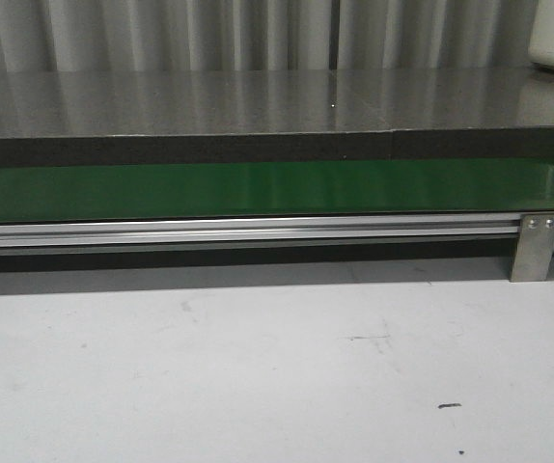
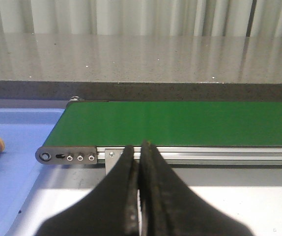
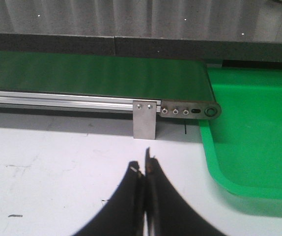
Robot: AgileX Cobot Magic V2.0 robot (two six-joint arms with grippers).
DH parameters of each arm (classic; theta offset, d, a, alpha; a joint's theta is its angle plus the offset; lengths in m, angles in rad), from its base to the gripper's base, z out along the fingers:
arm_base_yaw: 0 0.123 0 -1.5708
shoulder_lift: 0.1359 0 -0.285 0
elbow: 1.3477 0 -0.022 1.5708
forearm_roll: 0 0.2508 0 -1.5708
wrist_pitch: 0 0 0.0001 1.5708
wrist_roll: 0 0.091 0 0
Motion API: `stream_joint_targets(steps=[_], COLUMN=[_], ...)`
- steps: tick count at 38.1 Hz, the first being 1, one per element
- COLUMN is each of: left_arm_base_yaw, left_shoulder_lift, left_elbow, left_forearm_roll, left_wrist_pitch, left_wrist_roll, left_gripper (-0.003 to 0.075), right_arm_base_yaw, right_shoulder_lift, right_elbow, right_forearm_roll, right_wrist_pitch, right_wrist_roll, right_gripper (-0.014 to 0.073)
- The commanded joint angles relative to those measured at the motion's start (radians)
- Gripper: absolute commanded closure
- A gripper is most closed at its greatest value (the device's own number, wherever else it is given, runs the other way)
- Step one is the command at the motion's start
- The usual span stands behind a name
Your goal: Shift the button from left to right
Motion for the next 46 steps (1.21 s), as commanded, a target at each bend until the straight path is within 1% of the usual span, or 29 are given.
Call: stream_joint_targets(steps=[1,33,39,43,46], left_arm_base_yaw=[-0.006,-0.006,-0.006,-0.006,-0.006], left_shoulder_lift=[-0.018,-0.018,-0.018,-0.018,-0.018], left_elbow=[0.027,0.027,0.027,0.027,0.020], left_forearm_roll=[-0.001,-0.001,-0.001,-0.006,-0.021], left_wrist_pitch=[-0.084,-0.084,-0.094,-0.141,-0.245], left_wrist_roll=[-0.010,-0.010,-0.010,-0.010,-0.010], left_gripper=[0.0741,0.0741,0.0741,0.0741,0.0741], right_arm_base_yaw=[0.001,0.001,0.002,0.002,0.005], right_shoulder_lift=[-0.012,-0.012,-0.012,-0.012,-0.012], right_elbow=[-0.009,-0.009,-0.010,-0.011,-0.028], right_forearm_roll=[-0.007,-0.007,-0.007,-0.007,-0.007], right_wrist_pitch=[-0.076,-0.077,-0.112,-0.192,-0.226], right_wrist_roll=[-0.009,-0.009,-0.009,-0.009,-0.009], right_gripper=[0.0662,0.0662,0.0662,0.0662,0.0662])
